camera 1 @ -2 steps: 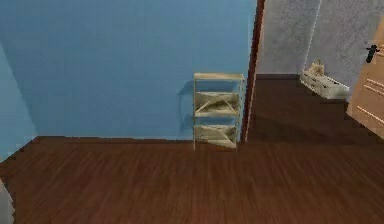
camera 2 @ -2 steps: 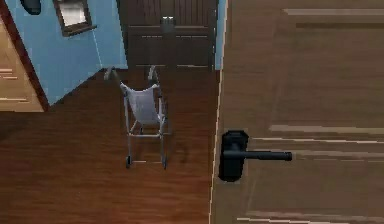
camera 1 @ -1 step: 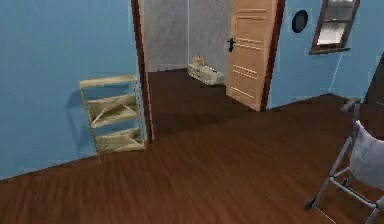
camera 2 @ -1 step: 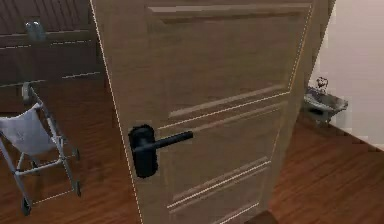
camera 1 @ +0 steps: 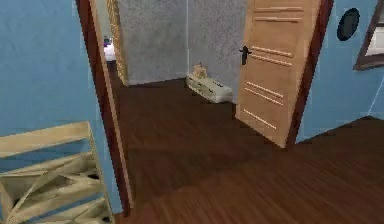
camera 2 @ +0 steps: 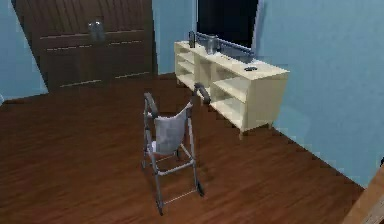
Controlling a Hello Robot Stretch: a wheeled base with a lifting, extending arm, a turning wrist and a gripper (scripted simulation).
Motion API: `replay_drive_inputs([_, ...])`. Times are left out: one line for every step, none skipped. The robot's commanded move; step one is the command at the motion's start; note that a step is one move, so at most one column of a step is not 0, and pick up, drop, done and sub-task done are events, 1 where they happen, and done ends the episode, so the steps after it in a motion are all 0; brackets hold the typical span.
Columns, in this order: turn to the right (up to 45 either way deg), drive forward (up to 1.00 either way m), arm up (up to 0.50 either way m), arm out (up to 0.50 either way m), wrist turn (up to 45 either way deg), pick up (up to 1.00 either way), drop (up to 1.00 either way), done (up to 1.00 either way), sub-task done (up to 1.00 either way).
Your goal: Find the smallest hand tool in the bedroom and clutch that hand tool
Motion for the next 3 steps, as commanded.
replay_drive_inputs([0.0, 1.0, 0.0, 0.0, 0.0, 0.0, 0.0, 0.0, 0.0])
replay_drive_inputs([6.0, 0.0, 0.0, 0.0, 0.0, 0.0, 0.0, 0.0, 0.0])
replay_drive_inputs([0.0, 0.3, 0.0, 0.0, 0.0, 0.0, 0.0, 0.0, 0.0])
